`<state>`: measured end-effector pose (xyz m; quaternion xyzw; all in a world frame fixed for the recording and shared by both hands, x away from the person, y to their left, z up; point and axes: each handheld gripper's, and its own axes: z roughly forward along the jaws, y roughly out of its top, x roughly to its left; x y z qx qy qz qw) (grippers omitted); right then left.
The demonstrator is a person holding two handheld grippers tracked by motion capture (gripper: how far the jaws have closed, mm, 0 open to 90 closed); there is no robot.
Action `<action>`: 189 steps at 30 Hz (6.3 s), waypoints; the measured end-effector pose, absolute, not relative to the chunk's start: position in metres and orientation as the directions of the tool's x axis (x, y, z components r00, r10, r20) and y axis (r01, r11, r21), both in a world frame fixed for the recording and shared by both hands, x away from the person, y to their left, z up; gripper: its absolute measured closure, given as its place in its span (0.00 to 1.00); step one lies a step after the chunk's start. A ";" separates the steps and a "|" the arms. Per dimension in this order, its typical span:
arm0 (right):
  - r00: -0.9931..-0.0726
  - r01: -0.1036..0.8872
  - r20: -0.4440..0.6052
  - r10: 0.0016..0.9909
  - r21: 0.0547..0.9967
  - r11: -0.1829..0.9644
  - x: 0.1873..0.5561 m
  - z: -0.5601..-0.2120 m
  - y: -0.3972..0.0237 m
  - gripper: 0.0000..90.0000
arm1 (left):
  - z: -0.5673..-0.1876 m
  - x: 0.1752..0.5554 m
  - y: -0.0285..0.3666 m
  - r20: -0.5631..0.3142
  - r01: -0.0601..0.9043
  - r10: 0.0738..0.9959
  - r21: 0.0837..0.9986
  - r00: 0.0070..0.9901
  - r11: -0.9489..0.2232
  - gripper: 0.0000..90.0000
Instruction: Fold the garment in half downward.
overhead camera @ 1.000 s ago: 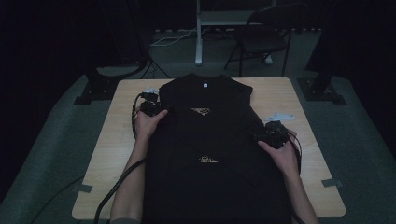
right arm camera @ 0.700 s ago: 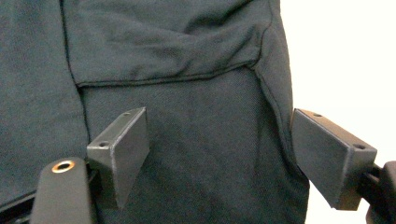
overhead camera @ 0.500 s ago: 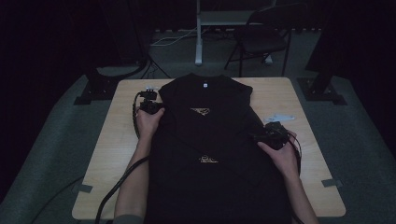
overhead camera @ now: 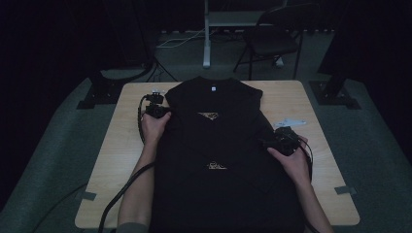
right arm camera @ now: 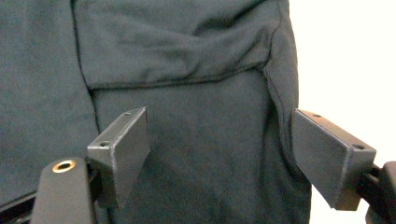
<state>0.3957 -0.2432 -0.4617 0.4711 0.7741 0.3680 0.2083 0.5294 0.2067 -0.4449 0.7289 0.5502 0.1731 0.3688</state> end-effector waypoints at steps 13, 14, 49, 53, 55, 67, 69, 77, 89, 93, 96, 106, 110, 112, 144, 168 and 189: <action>-0.451 0.589 0.069 0.890 0.772 0.239 0.422 -0.452 -0.247 0.25 | -0.446 0.530 0.206 -0.148 0.665 0.930 0.736 0.336 -0.123 0.91; -0.448 0.591 0.070 0.891 0.771 0.237 0.426 -0.451 -0.245 0.25 | -0.446 0.530 0.206 -0.142 0.665 0.929 0.736 0.341 -0.132 0.91; -0.338 0.688 0.151 0.929 0.714 0.134 0.537 -0.446 -0.209 0.43 | -0.444 0.528 0.207 -0.174 0.693 0.933 0.714 0.316 -0.102 0.92; -0.315 0.710 0.200 0.928 0.698 0.091 0.541 -0.444 -0.211 0.56 | -0.444 0.528 0.207 -0.189 0.696 0.934 0.713 0.304 -0.082 0.91; -0.293 0.724 0.193 0.936 0.684 0.085 0.543 -0.442 -0.209 0.66 | -0.444 0.528 0.207 -0.191 0.698 0.934 0.711 0.302 -0.080 0.92; -0.233 0.760 0.214 0.949 0.649 0.040 0.546 -0.440 -0.202 0.93 | -0.443 0.529 0.205 -0.209 0.713 0.936 0.698 0.283 -0.059 0.93; -0.238 0.757 0.210 0.948 0.652 0.046 0.546 -0.440 -0.202 0.93 | -0.443 0.529 0.206 -0.215 0.714 0.935 0.698 0.281 -0.054 0.93; -0.269 0.728 0.202 0.942 0.683 0.061 0.542 -0.444 -0.204 0.93 | -0.444 0.527 0.206 -0.220 0.707 0.933 0.706 0.286 -0.050 0.93; -0.303 0.712 0.171 0.938 0.694 0.103 0.540 -0.444 -0.204 0.93 | -0.443 0.529 0.203 -0.203 0.708 0.934 0.703 0.294 -0.070 0.94; -0.318 0.702 0.194 0.928 0.706 0.092 0.539 -0.443 -0.208 0.93 | -0.441 0.528 0.205 -0.199 0.709 0.929 0.700 0.314 -0.090 0.94; -0.336 0.691 0.209 0.918 0.717 0.090 0.537 -0.438 -0.213 0.93 | -0.436 0.528 0.209 -0.214 0.705 0.922 0.705 0.324 -0.084 0.94; -0.359 0.642 0.189 0.914 0.761 0.094 0.528 -0.410 -0.216 0.94 | -0.403 0.522 0.218 -0.212 0.662 0.911 0.744 0.354 -0.084 0.95; -0.365 0.617 0.180 0.913 0.781 0.092 0.524 -0.400 -0.218 0.94 | -0.394 0.519 0.219 -0.205 0.645 0.909 0.759 0.362 -0.086 0.95; -0.369 0.608 0.182 0.912 0.789 0.089 0.522 -0.395 -0.219 0.94 | -0.392 0.518 0.219 -0.211 0.640 0.907 0.764 0.365 -0.080 0.95; -0.543 0.406 0.121 0.831 0.904 0.133 0.412 -0.391 -0.240 0.94 | -0.391 0.406 0.244 -0.199 0.500 0.818 0.857 0.539 -0.120 0.95; -0.613 0.369 0.094 0.784 0.912 0.179 0.322 -0.420 -0.245 0.93 | -0.425 0.334 0.253 -0.240 0.525 0.781 0.841 0.576 -0.129 0.95; -0.615 0.521 0.062 0.786 0.781 0.346 0.288 -0.461 -0.234 0.93 | -0.455 0.308 0.239 -0.168 0.603 0.817 0.757 0.552 -0.252 0.94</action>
